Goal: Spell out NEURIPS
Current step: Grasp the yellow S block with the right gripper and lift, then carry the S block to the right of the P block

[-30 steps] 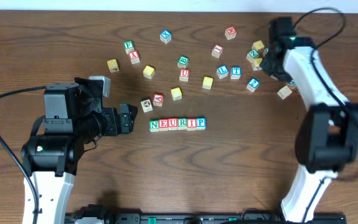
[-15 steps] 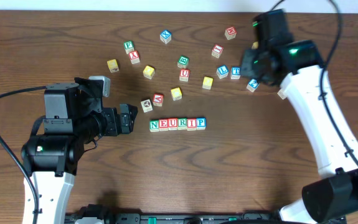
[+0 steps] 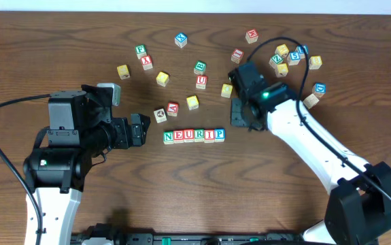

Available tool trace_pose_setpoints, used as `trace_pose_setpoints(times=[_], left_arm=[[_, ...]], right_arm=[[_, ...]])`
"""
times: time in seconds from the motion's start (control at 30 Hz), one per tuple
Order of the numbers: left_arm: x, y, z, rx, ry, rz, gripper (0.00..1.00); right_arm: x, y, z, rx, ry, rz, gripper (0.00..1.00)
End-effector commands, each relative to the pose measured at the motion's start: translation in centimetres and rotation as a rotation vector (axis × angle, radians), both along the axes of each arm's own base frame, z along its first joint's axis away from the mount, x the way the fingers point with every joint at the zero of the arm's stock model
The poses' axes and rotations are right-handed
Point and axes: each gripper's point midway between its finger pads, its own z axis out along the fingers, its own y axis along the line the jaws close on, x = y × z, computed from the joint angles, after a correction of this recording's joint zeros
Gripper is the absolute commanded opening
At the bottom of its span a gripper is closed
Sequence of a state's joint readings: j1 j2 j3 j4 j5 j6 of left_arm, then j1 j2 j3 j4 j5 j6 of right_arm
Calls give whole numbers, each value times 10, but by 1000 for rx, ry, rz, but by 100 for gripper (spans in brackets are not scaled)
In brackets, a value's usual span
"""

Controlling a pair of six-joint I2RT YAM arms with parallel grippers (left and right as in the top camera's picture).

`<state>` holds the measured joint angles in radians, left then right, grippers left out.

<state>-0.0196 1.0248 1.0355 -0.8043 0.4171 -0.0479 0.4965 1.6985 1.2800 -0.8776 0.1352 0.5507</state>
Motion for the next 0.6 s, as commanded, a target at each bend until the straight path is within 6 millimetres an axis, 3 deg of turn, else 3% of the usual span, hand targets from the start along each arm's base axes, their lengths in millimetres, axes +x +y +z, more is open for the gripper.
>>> trace_pose_setpoints(times=[0.0, 0.3, 0.57], left_arm=[[1, 0, 8, -1, -25, -7, 98], [1, 0, 8, -1, -25, -7, 98], [1, 0, 8, -1, -25, -7, 98]], right_arm=[[-10, -6, -14, -26, -1, -58, 20], [-33, 5, -56, -11, 9, -51, 22], [-43, 19, -67, -17, -16, -8, 23]])
